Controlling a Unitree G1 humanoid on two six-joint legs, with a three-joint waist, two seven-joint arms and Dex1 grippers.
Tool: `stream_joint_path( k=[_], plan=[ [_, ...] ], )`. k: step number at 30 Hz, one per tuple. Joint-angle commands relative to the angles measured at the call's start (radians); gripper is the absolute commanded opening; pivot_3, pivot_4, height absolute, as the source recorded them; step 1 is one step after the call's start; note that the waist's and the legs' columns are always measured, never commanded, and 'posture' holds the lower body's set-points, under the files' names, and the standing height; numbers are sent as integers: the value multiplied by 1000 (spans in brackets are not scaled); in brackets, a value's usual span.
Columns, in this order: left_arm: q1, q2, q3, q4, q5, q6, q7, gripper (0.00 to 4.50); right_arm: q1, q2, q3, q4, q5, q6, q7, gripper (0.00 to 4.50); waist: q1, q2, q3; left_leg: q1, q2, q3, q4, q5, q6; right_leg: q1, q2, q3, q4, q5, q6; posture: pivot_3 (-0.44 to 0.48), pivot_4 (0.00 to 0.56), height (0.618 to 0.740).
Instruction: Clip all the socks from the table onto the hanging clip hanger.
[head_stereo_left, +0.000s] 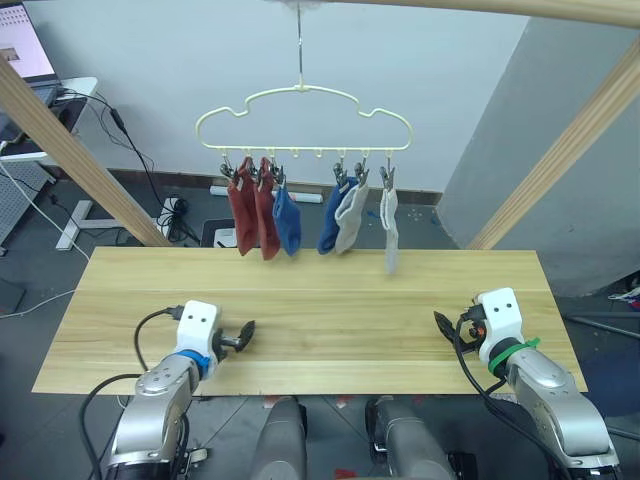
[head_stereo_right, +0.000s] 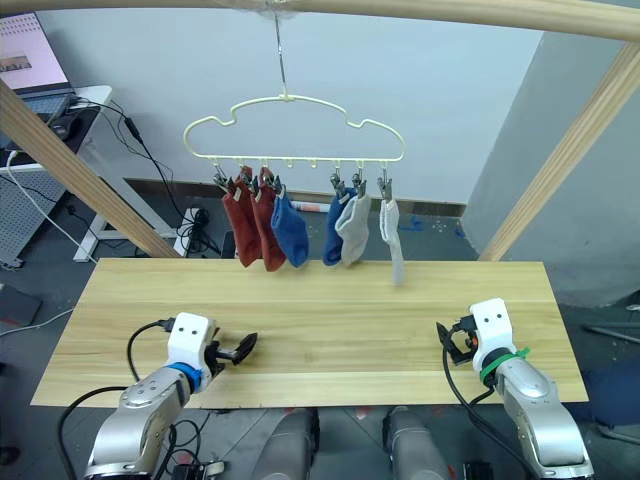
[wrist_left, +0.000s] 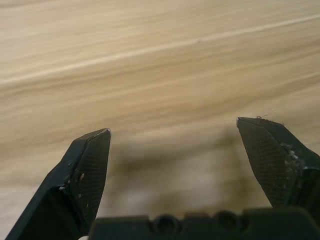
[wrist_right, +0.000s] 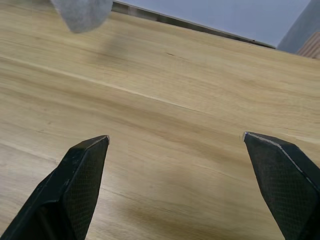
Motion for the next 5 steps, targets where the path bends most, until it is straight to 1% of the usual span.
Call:
stream_joint_path(
  k=[1, 4, 5],
  plan=[
    [11, 24, 44, 37, 19, -61, 19, 4452, -4, 6, -1, 12, -30, -9, -21, 4500, 2, 0, -13, 0, 0, 0, 0, 0, 0, 0, 0, 0, 0, 0, 0, 225, 145, 740],
    [-5, 24, 52, 85, 1, -100, -9, 4452, -15, 12, -4, 45, -43, -7, -27, 4500, 5, -2, -35, 0, -1, 1, 0, 0, 0, 1, -1, 0, 0, 0, 0, 227, 122, 740],
    [-10, 23, 54, 96, -1, -110, -12, 4452, -19, 13, -5, 54, -44, -12, -27, 4500, 5, -2, -35, 1, -1, 1, 0, 0, 0, 1, -1, 0, -1, 0, 0, 227, 120, 740]
  ],
)
